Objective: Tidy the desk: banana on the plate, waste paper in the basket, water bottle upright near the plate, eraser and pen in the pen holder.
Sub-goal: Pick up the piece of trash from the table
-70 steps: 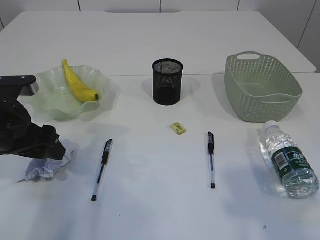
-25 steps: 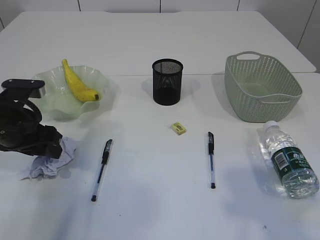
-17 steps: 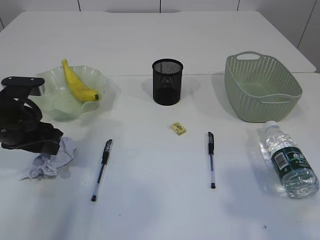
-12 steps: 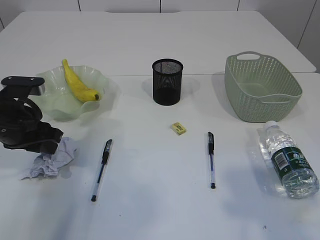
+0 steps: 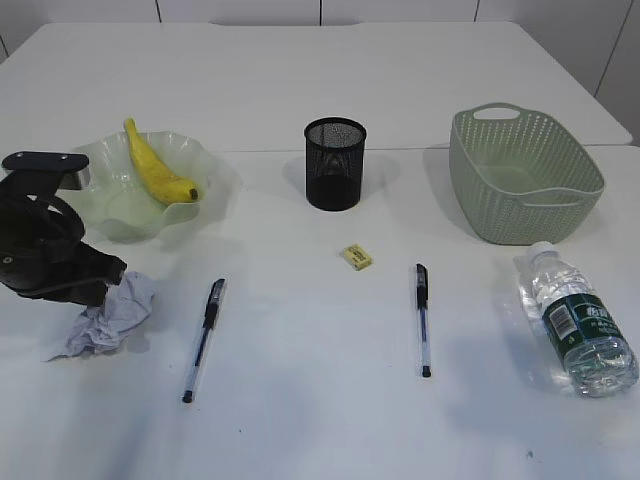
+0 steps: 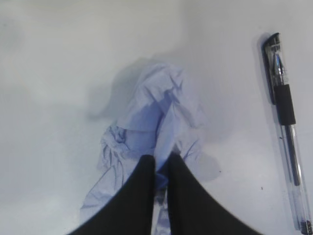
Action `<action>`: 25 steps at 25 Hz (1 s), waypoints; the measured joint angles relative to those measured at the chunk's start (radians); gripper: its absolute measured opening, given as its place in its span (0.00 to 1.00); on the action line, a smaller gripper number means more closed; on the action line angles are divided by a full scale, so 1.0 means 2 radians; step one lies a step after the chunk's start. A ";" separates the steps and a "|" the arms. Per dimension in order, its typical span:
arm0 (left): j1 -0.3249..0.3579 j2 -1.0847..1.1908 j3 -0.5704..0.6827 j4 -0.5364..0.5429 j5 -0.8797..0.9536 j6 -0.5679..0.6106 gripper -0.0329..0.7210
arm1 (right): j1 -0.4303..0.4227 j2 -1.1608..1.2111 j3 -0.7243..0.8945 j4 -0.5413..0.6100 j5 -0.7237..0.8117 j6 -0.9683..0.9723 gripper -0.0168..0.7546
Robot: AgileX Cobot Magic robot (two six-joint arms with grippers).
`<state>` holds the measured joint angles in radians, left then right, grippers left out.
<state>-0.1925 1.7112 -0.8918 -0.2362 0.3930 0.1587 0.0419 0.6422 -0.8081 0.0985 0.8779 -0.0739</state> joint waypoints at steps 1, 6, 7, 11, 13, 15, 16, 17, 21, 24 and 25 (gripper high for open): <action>0.000 0.000 0.000 0.000 0.000 0.000 0.06 | 0.000 0.000 0.000 0.000 0.000 0.000 0.77; 0.000 0.000 0.000 0.000 0.001 0.000 0.03 | 0.000 0.000 0.000 0.000 0.000 0.000 0.77; 0.000 0.000 0.000 0.000 0.003 0.000 0.03 | 0.000 0.000 0.000 0.000 0.000 0.000 0.77; 0.000 0.000 -0.003 0.000 0.023 0.000 0.03 | 0.000 0.000 0.000 0.000 0.000 0.000 0.77; 0.000 -0.002 -0.006 0.000 0.033 0.000 0.03 | 0.000 0.000 0.000 0.000 0.000 0.000 0.77; 0.000 -0.013 -0.007 0.000 0.039 0.000 0.03 | 0.000 0.000 0.000 0.000 0.000 0.000 0.77; 0.000 -0.020 -0.007 0.000 0.040 0.000 0.03 | 0.000 0.000 0.000 0.000 0.000 0.000 0.77; 0.000 -0.029 -0.007 0.000 0.041 0.000 0.03 | 0.000 0.000 0.000 0.000 0.000 0.000 0.77; 0.000 -0.065 -0.007 0.000 0.056 -0.001 0.03 | 0.000 0.000 0.000 0.000 0.000 0.000 0.77; 0.000 -0.085 -0.007 -0.006 0.072 -0.001 0.03 | 0.000 0.000 0.000 0.000 0.000 0.000 0.77; 0.000 -0.092 -0.007 -0.011 0.077 -0.001 0.03 | 0.000 0.000 0.000 0.000 0.000 0.000 0.77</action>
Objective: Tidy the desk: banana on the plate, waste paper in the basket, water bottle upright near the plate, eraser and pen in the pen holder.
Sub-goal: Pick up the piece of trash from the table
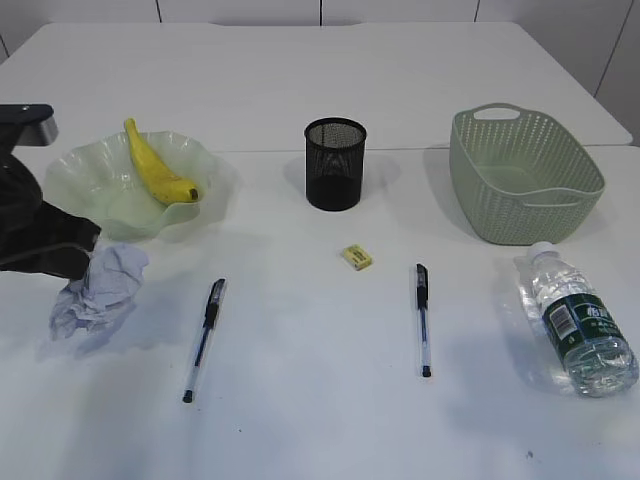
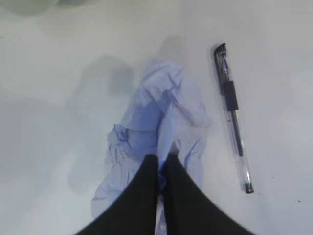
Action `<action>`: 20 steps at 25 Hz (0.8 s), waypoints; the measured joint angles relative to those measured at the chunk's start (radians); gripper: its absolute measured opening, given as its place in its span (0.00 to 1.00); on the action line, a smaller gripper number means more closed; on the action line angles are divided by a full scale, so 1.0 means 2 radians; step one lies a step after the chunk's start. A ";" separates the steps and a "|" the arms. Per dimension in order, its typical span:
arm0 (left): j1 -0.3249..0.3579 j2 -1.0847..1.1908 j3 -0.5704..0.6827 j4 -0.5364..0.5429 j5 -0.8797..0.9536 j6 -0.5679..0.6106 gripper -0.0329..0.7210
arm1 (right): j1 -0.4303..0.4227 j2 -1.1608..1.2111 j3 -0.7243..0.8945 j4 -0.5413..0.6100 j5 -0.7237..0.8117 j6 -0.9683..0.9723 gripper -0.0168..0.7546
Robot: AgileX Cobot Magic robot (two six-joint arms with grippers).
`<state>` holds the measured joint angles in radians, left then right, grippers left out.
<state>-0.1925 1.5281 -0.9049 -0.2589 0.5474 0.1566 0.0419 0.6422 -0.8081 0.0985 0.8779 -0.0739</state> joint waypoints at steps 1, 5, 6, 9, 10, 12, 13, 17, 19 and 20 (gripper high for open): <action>0.000 -0.006 0.000 -0.005 0.004 0.000 0.03 | 0.000 0.000 0.000 0.000 0.000 0.000 0.77; 0.000 -0.032 0.000 -0.030 0.018 0.000 0.03 | 0.000 0.000 0.000 0.007 0.000 0.000 0.77; 0.000 -0.038 0.000 -0.038 0.023 0.001 0.03 | 0.000 0.000 0.000 0.010 0.000 0.000 0.77; 0.000 -0.059 0.000 -0.068 0.031 0.019 0.03 | 0.000 0.000 0.000 0.022 0.000 0.000 0.77; 0.000 -0.066 0.000 -0.082 0.033 0.026 0.03 | 0.000 0.000 0.000 0.024 0.000 0.000 0.77; 0.000 -0.075 0.000 -0.110 0.037 0.042 0.03 | 0.000 0.000 0.000 0.028 0.000 0.000 0.77; 0.000 -0.080 0.000 -0.125 0.039 0.051 0.03 | 0.000 0.000 0.000 0.030 0.000 0.000 0.77; 0.000 -0.089 0.000 -0.206 0.058 0.111 0.03 | 0.000 0.000 0.000 0.036 0.000 0.000 0.77; 0.000 -0.090 -0.001 -0.259 0.068 0.157 0.03 | 0.000 0.000 0.000 0.039 0.000 0.000 0.77; 0.000 -0.090 -0.002 -0.287 0.076 0.179 0.03 | 0.000 0.000 0.000 0.040 0.000 0.000 0.77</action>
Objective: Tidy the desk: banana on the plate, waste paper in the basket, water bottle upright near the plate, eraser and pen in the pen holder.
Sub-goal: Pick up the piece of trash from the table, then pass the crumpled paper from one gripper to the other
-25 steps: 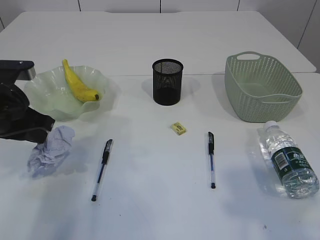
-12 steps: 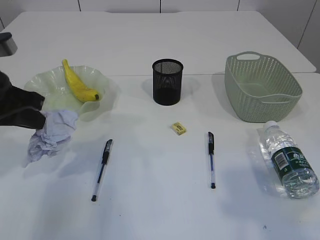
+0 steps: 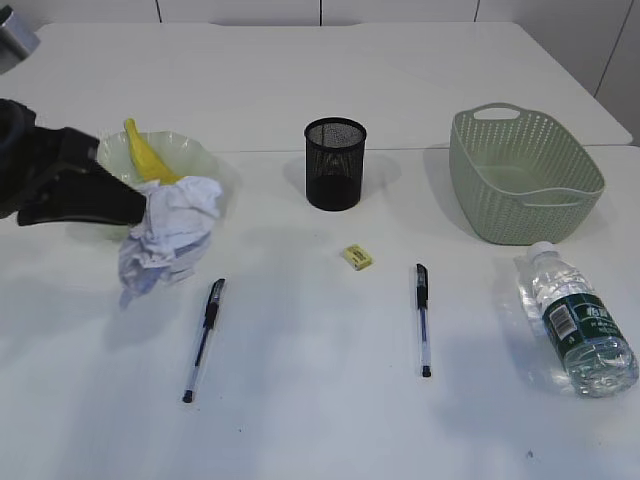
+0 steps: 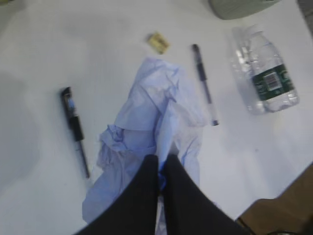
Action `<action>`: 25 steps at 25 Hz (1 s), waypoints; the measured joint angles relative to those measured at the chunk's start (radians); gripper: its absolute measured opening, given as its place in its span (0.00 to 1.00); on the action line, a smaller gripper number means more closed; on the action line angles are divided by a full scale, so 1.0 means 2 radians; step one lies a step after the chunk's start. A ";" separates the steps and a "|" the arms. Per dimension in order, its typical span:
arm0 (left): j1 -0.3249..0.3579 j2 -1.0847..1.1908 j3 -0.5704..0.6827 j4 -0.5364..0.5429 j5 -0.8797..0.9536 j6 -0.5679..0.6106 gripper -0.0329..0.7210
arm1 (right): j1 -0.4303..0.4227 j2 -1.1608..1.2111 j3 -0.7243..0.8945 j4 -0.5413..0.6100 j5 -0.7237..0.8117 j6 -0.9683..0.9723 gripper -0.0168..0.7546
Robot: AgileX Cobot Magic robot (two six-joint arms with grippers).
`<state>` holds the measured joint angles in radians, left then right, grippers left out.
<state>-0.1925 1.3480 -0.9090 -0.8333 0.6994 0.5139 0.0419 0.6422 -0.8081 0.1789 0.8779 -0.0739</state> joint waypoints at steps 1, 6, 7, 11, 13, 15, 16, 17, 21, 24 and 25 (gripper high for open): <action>0.000 0.000 -0.004 -0.022 0.008 0.016 0.03 | 0.000 0.000 0.000 0.002 0.000 0.000 0.77; -0.021 0.000 -0.036 -0.095 0.028 0.062 0.03 | 0.000 0.000 0.000 0.004 0.000 0.000 0.77; -0.030 0.000 -0.044 -0.101 0.029 0.065 0.03 | 0.000 0.000 0.000 0.004 0.000 0.000 0.77; -0.070 -0.001 -0.063 -0.118 0.029 0.068 0.03 | 0.000 0.000 0.000 0.011 0.000 0.000 0.77; -0.086 -0.001 -0.063 -0.122 0.025 0.068 0.03 | 0.000 0.000 0.000 0.017 0.000 0.000 0.77; -0.097 -0.001 -0.063 -0.123 0.023 0.068 0.03 | 0.000 0.000 0.000 0.029 0.000 0.000 0.77; -0.101 -0.001 -0.063 -0.124 0.022 0.068 0.03 | 0.000 0.001 0.000 0.037 0.000 0.000 0.77; -0.104 -0.001 -0.063 -0.125 0.021 0.068 0.03 | 0.000 0.004 0.000 0.046 0.000 -0.001 0.77; -0.111 -0.001 -0.063 -0.131 0.019 0.068 0.03 | 0.000 0.030 0.000 0.117 0.000 -0.023 0.77; -0.113 -0.001 -0.063 -0.134 0.019 0.070 0.03 | 0.000 0.061 0.000 0.196 -0.003 -0.061 0.77; -0.113 -0.001 -0.063 -0.134 0.019 0.070 0.03 | 0.000 0.072 0.000 0.227 -0.005 -0.079 0.77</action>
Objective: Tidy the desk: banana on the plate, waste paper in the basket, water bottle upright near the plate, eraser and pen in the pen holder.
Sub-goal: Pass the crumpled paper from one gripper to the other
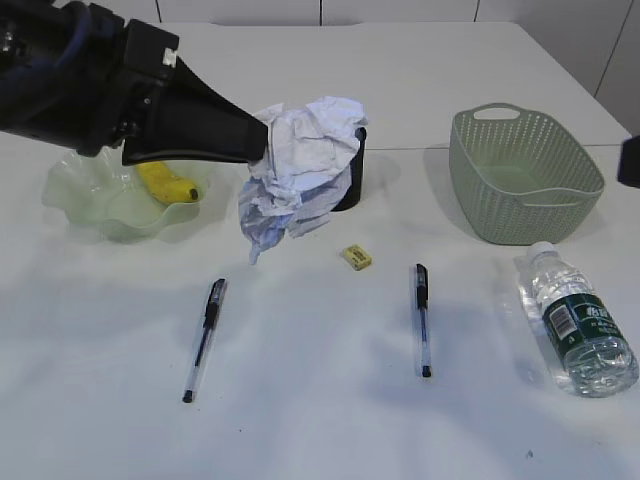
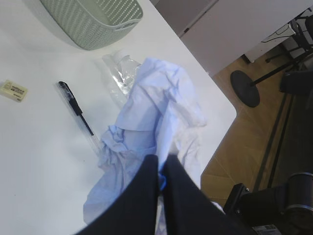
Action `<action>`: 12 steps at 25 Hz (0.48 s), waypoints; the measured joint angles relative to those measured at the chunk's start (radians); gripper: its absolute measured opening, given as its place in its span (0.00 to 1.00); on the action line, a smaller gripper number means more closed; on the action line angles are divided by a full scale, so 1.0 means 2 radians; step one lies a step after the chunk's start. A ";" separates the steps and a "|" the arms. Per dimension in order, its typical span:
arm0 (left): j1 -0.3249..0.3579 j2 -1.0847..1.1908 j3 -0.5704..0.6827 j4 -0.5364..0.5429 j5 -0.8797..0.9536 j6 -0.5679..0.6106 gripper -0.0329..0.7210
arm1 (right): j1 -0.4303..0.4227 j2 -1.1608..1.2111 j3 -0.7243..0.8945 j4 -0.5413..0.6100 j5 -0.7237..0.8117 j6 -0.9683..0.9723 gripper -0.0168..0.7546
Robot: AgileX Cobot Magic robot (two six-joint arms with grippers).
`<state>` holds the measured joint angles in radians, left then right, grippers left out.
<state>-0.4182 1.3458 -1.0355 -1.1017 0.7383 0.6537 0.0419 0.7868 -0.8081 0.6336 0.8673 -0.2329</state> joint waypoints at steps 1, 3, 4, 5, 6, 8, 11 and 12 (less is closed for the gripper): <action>0.000 0.000 0.000 0.000 0.000 0.000 0.03 | 0.000 0.011 0.000 0.032 -0.001 -0.020 0.77; 0.000 0.000 0.000 -0.001 0.000 0.002 0.03 | 0.000 0.034 0.000 0.092 -0.005 -0.058 0.77; 0.000 0.000 0.000 -0.001 0.000 0.002 0.03 | 0.000 0.046 0.000 0.124 -0.007 -0.081 0.77; 0.000 0.000 0.000 -0.001 0.000 0.002 0.03 | 0.000 0.056 0.000 0.156 -0.009 -0.103 0.77; 0.000 0.000 0.000 -0.001 0.000 0.003 0.03 | 0.000 0.069 0.000 0.184 -0.010 -0.121 0.77; 0.000 0.000 0.000 -0.001 0.000 0.005 0.03 | 0.000 0.095 0.000 0.246 -0.014 -0.162 0.77; 0.000 0.000 0.000 -0.002 0.001 0.006 0.03 | 0.000 0.132 0.000 0.321 -0.017 -0.213 0.77; 0.000 0.000 0.000 -0.002 0.001 0.007 0.03 | 0.000 0.142 0.000 0.339 -0.017 -0.228 0.77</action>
<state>-0.4182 1.3458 -1.0355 -1.1049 0.7402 0.6681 0.0419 1.0714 -0.8081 1.3112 0.8341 -0.6888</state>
